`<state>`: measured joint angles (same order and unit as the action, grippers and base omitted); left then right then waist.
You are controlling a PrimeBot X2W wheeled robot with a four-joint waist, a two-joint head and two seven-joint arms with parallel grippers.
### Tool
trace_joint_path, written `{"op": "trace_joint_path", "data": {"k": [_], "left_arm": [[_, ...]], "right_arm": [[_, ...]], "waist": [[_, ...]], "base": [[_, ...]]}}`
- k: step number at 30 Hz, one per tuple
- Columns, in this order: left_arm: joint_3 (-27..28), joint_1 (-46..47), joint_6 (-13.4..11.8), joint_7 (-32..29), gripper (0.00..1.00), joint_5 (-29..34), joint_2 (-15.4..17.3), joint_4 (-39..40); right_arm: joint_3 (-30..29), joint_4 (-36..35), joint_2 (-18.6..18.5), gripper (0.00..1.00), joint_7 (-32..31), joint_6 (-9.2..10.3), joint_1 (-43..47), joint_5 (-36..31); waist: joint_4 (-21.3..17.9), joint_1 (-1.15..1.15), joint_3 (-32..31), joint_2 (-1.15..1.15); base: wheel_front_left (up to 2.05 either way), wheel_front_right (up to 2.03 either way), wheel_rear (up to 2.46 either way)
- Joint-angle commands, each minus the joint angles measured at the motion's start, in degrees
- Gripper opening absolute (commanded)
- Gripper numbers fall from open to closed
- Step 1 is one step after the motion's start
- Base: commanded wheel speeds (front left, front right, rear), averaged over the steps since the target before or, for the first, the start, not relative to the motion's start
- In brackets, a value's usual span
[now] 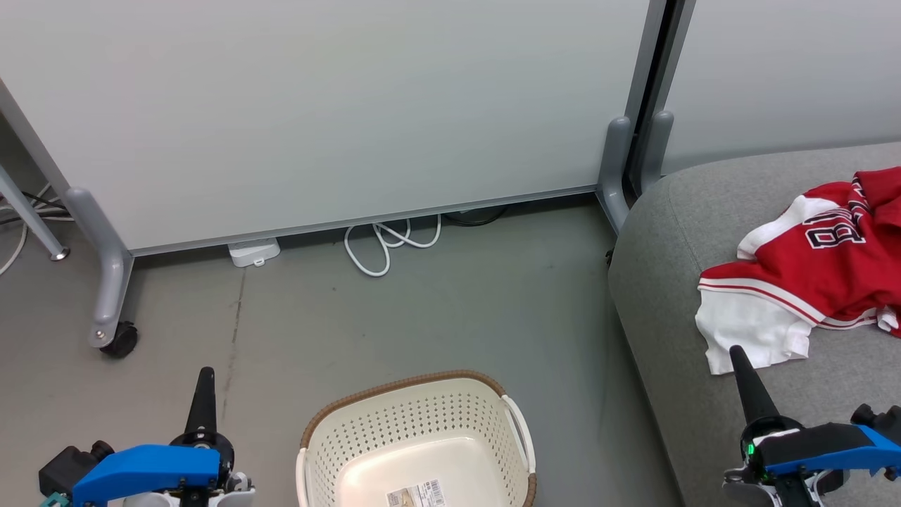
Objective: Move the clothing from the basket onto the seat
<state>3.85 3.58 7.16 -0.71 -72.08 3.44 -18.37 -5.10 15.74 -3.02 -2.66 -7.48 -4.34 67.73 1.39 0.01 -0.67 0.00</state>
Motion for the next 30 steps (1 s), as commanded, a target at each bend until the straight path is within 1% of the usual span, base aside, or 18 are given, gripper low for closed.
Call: {"op": "trace_joint_path", "data": {"k": [1, 30], "left_arm": [[0.4, 1.3, 0.4, -0.4, 0.00, -0.8, 0.1, 0.8], [2.0, 2.4, 0.5, -3.9, 0.00, -13.3, -0.4, 3.2]], "right_arm": [[-0.2, -0.7, 0.0, 0.00, -0.2, -0.02, -1.2, 1.3], [-1.0, -1.4, 0.1, 0.00, -2.7, -0.02, -1.9, 16.3]], "waist": [[0.0, 0.00, 0.0, 0.00], [-0.8, 0.00, 0.5, 0.00]], "base": [[0.00, 0.00, 0.00], [0.00, 0.00, 0.00]]}}
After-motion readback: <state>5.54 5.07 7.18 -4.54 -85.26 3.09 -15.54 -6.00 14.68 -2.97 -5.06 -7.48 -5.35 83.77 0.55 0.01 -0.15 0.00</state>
